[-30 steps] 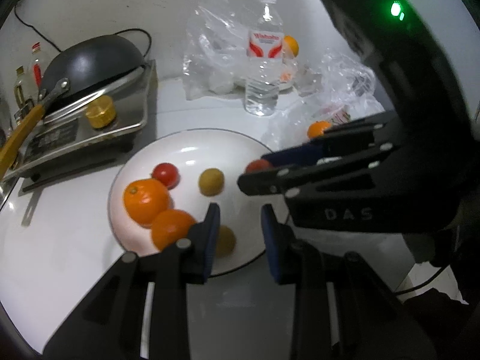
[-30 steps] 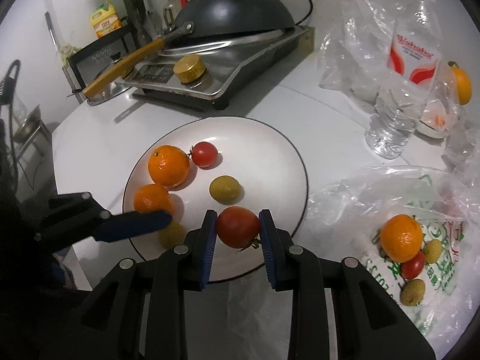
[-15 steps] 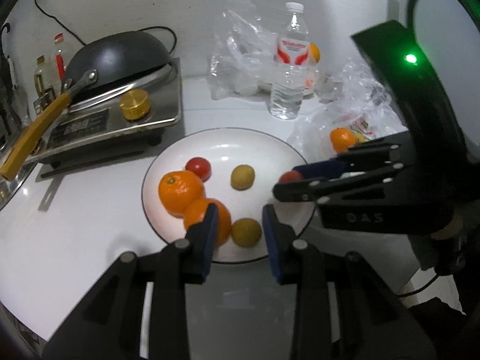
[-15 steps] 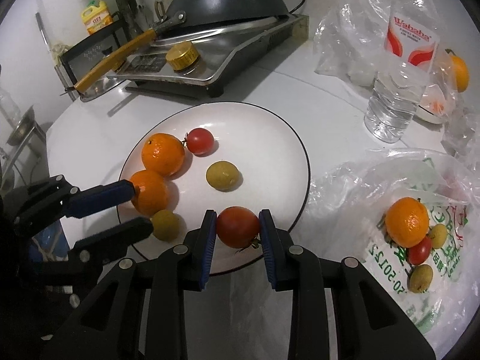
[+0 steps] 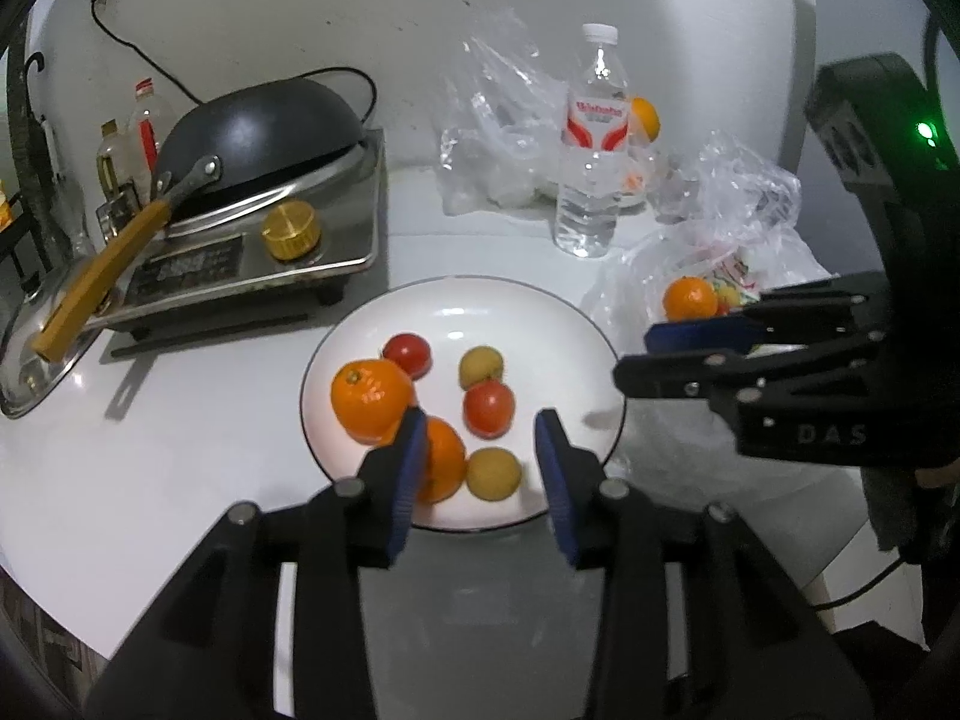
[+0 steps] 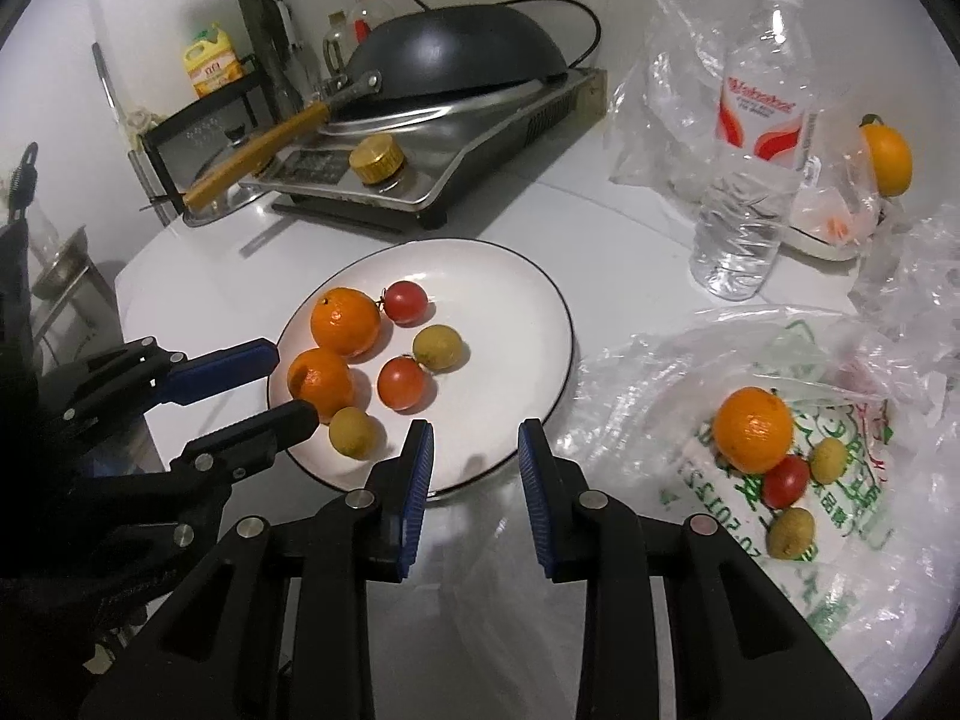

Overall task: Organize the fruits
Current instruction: 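Lower the red tomato onto the plate and open the right tool, then move both open tools back to the fruit in the bag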

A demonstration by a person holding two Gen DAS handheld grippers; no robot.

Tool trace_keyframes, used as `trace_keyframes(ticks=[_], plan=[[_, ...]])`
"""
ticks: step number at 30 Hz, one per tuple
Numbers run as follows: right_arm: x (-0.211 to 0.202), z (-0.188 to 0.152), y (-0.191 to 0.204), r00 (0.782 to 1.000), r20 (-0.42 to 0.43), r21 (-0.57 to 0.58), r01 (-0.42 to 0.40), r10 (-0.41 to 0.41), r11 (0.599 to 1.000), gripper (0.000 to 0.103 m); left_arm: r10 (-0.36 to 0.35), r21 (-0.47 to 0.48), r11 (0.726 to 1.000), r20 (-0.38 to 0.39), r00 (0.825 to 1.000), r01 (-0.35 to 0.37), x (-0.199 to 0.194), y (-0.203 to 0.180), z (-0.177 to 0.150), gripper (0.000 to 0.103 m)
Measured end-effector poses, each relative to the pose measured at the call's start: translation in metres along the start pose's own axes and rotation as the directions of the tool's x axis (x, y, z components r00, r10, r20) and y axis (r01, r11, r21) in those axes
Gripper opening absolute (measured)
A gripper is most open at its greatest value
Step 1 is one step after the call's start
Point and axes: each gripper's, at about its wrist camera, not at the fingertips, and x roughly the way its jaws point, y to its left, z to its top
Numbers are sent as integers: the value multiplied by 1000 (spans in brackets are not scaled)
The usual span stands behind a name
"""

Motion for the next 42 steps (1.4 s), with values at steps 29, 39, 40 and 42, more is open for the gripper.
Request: trace_keyframes(ticks=[29, 39, 40, 42], plan=[[-82, -36, -76, 992, 121, 29, 15, -18, 999, 31, 25, 30, 999, 30, 999, -26, -9, -91, 32, 54], [-91, -49, -104, 989, 134, 68, 45, -54, 997, 31, -1, 69, 998, 24, 1000, 0, 3, -112, 41, 54], [-91, -51, -108, 989, 134, 74, 47, -57, 996, 31, -5, 75, 997, 23, 1000, 3, 5, -115, 42, 54], [-89, -52, -113, 990, 130, 82, 48, -59, 995, 31, -12, 85, 996, 21, 1000, 10, 7, -119, 43, 54]])
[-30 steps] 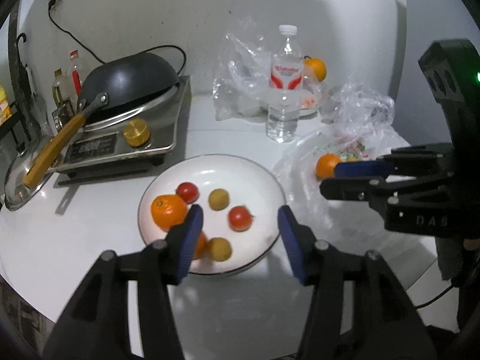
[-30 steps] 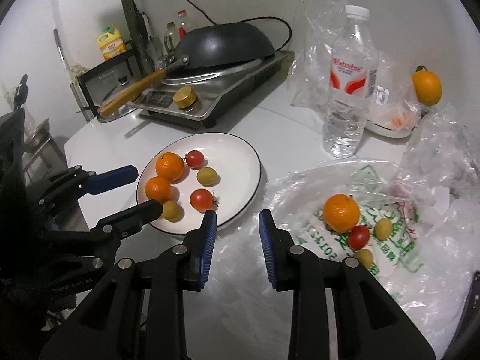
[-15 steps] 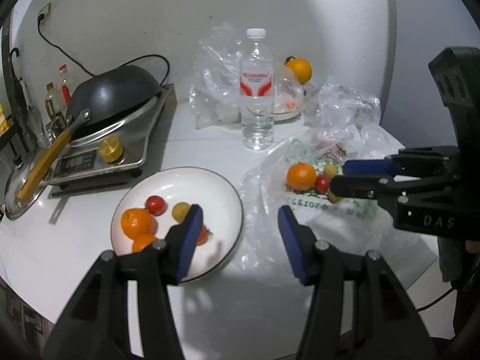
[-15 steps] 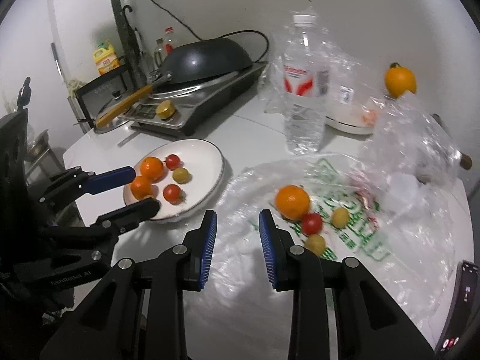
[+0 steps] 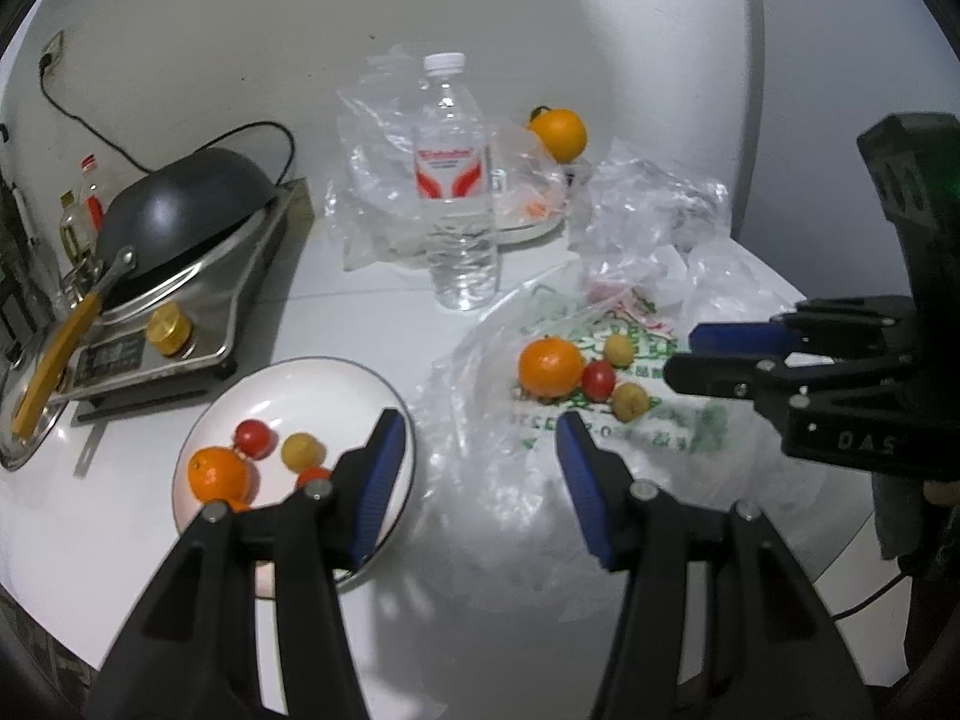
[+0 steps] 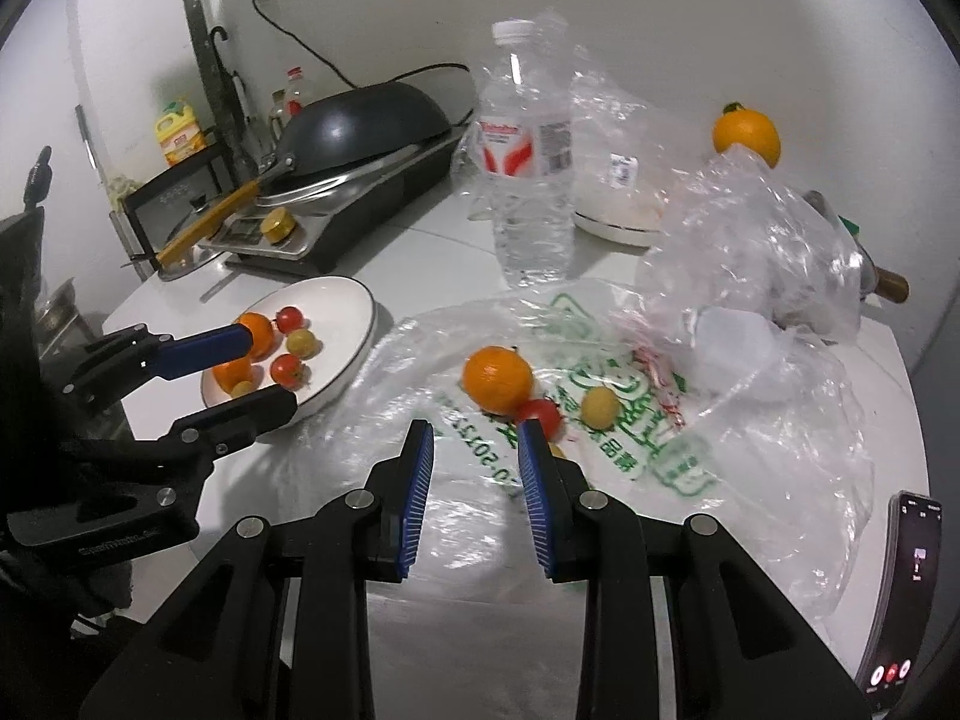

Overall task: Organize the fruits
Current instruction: 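Move both open tools back to the fruit in the bag, then close the right tool around a yellow-green fruit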

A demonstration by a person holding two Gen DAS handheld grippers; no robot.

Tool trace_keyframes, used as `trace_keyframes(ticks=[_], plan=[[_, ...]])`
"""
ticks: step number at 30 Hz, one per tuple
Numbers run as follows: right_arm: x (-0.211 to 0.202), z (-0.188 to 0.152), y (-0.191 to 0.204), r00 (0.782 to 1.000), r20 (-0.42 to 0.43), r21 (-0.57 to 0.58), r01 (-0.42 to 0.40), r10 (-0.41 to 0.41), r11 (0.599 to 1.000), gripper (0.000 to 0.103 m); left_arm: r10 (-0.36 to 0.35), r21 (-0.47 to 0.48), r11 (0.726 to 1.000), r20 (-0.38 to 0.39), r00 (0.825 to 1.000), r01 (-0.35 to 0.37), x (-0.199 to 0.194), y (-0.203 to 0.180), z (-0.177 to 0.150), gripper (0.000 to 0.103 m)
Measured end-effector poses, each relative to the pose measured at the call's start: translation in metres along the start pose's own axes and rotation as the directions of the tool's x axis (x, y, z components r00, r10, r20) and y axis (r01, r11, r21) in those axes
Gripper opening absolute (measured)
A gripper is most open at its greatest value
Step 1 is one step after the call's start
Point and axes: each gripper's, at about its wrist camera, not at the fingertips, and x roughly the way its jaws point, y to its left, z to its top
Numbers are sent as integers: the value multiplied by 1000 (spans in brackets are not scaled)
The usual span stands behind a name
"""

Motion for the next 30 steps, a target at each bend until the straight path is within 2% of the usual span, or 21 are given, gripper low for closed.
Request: trace_keyframes(ticks=[8, 20, 30], plan=[[25, -6, -19, 998, -54, 22, 14, -13, 1000, 31, -16, 22, 1000, -23, 1000, 16, 17, -13, 4, 54], [63, -7, -30, 992, -124, 33, -18, 22, 999, 31, -16, 45, 999, -58, 998, 19, 41, -20, 11, 54], [74, -12, -36, 987, -158, 28, -34, 38, 999, 28, -29, 75, 997, -84, 996, 35, 65, -31, 17, 54]])
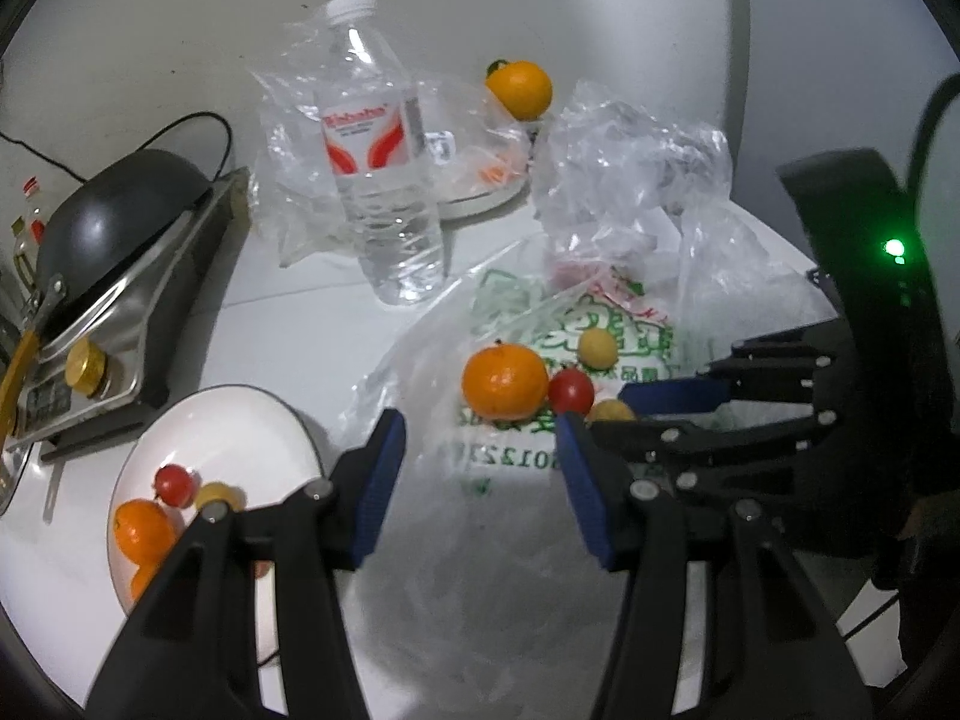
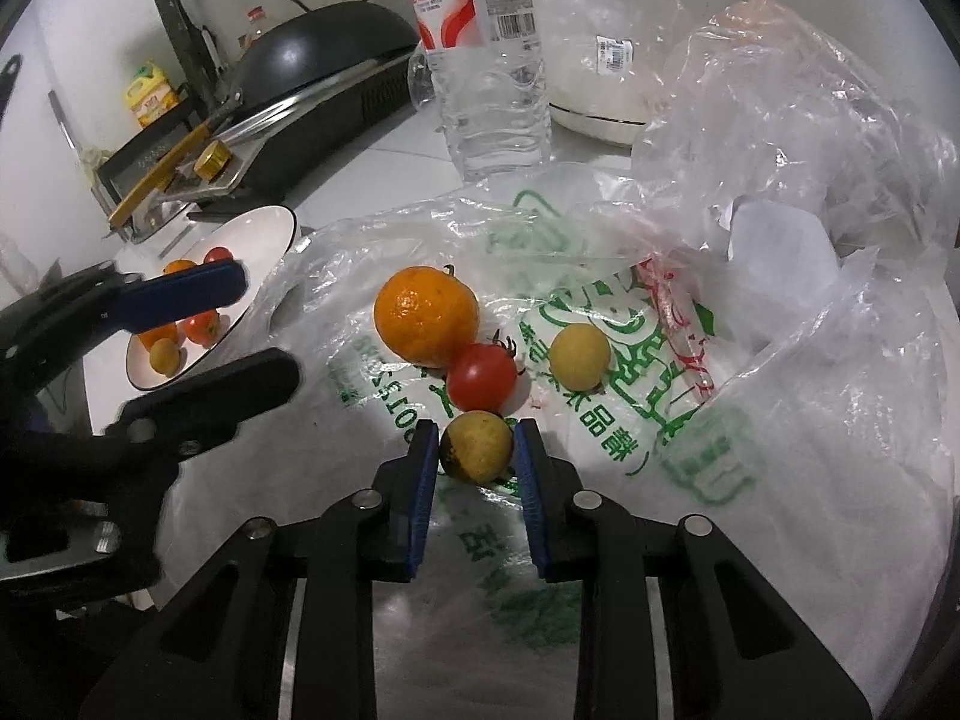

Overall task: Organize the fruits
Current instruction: 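Close the right tool around a yellow-green fruit, then close the left tool around an orange and lift it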

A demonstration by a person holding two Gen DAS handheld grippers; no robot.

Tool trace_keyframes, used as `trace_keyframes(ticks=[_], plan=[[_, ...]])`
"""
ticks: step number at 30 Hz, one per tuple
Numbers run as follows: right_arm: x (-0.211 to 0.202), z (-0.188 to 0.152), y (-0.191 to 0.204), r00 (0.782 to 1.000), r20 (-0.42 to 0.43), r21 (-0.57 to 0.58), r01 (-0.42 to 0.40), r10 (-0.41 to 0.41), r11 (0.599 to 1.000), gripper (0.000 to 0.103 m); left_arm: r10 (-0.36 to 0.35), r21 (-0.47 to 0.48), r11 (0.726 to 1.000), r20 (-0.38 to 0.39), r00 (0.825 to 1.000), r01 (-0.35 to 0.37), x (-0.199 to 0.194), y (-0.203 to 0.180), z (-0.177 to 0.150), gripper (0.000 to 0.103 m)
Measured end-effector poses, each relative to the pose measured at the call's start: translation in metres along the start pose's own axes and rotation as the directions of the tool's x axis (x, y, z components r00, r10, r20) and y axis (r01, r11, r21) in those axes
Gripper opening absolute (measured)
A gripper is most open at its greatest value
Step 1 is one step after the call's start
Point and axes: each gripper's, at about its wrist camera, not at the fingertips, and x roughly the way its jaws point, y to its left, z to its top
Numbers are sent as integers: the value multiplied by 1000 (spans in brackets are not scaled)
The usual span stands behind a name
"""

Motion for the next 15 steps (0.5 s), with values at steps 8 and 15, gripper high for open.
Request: trace_keyframes(ticks=[8, 15], plan=[[-17, 0, -11, 999, 52, 14, -4, 3, 1000, 28, -2, 29, 1000, -19, 1000, 3, 19, -9, 11, 54], [-24, 2, -27, 997, 76, 39, 7, -10, 999, 28, 3, 36, 999, -47, 999, -1, 39, -10, 17, 54]])
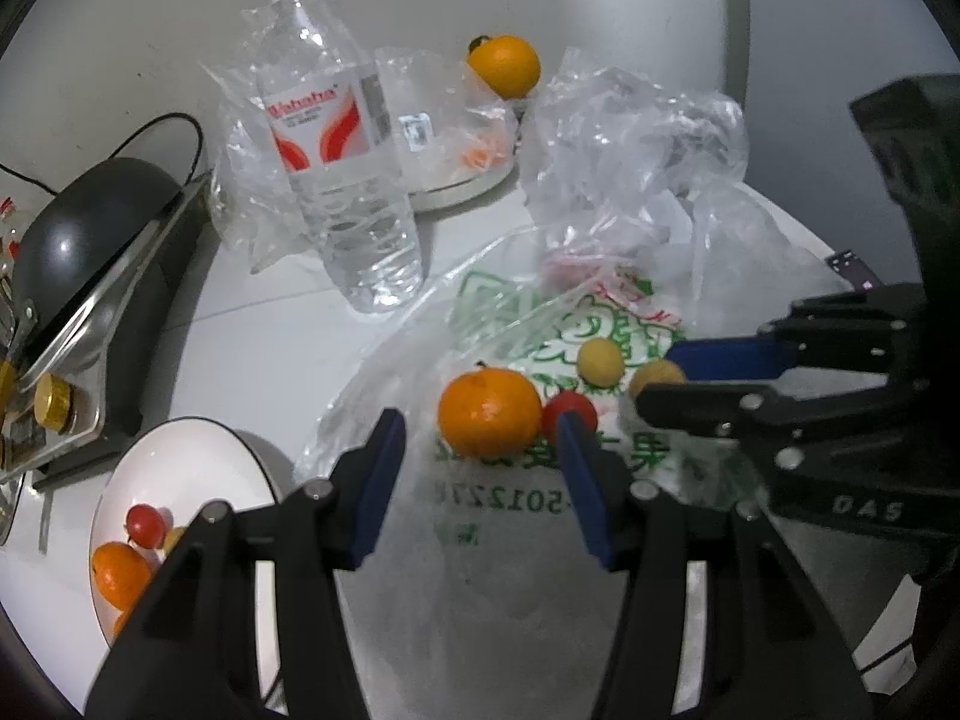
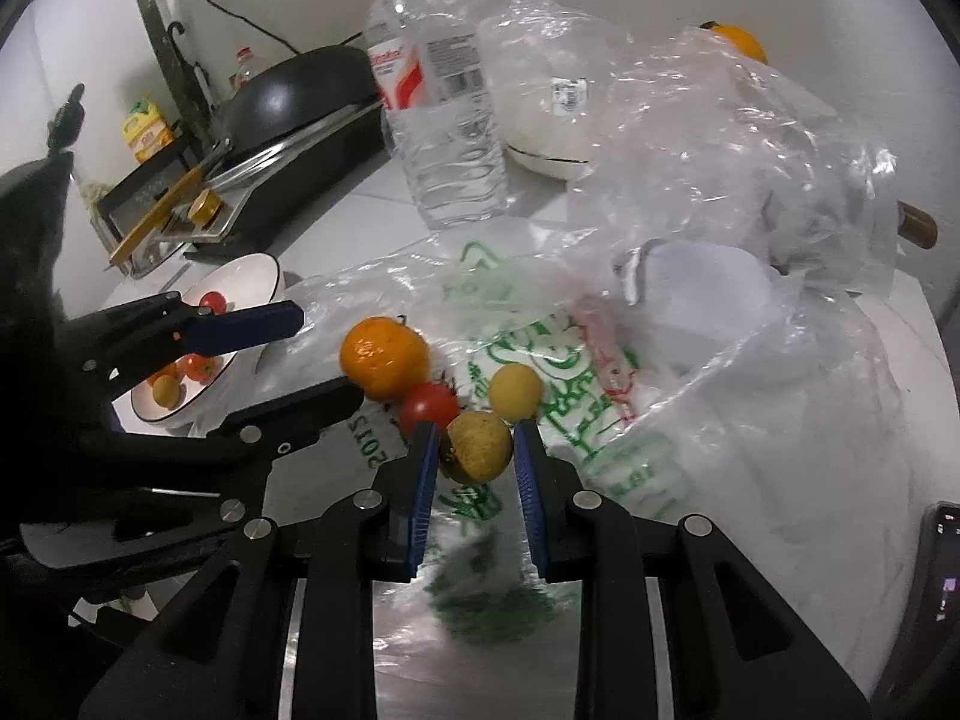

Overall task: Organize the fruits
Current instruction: 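Close the left tool around an orange and lift it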

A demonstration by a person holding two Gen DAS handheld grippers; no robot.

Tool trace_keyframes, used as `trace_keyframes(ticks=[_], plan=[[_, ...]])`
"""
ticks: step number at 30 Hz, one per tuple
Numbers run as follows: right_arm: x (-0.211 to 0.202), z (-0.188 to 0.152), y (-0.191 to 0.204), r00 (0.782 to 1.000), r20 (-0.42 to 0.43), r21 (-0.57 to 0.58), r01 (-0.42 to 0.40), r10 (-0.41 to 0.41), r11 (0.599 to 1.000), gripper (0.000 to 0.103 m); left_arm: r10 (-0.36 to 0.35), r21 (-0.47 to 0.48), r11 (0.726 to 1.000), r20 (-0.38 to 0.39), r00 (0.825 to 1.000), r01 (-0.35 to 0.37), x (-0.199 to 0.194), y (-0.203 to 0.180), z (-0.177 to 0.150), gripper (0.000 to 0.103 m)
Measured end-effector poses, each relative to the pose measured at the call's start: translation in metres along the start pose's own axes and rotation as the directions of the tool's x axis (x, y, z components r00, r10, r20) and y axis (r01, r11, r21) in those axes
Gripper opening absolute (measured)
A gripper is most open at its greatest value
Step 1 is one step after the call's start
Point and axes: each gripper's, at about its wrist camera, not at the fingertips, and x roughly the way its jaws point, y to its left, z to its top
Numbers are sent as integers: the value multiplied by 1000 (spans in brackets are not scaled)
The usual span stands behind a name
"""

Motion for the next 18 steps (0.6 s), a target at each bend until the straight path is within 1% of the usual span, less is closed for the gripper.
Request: trace_keyframes(ticks=[5, 9, 13, 16, 18], plan=[[-1, 0, -7, 1000, 10, 18, 0, -1, 1000, 28, 30, 11, 1000, -31, 999, -29, 16, 0, 6, 54], [-1, -1, -12, 1000, 8, 25, 0, 0, 1000, 28, 16, 17, 1000, -44, 999, -15, 23, -1, 6, 54], [-2, -1, -15, 1000, 11, 36, 6, -6, 999, 28, 13, -3, 1000, -48, 999, -14, 30, 0, 8, 54], [-3, -2, -17, 1000, 14, 41, 13, -14, 999, 28, 10, 7, 1000, -55, 998, -10, 34, 0, 8, 54], [-3, -2, -17, 1000, 14, 42, 18, -19, 999, 28, -6, 15, 1000, -69, 998, 7, 39, -1, 5, 54]])
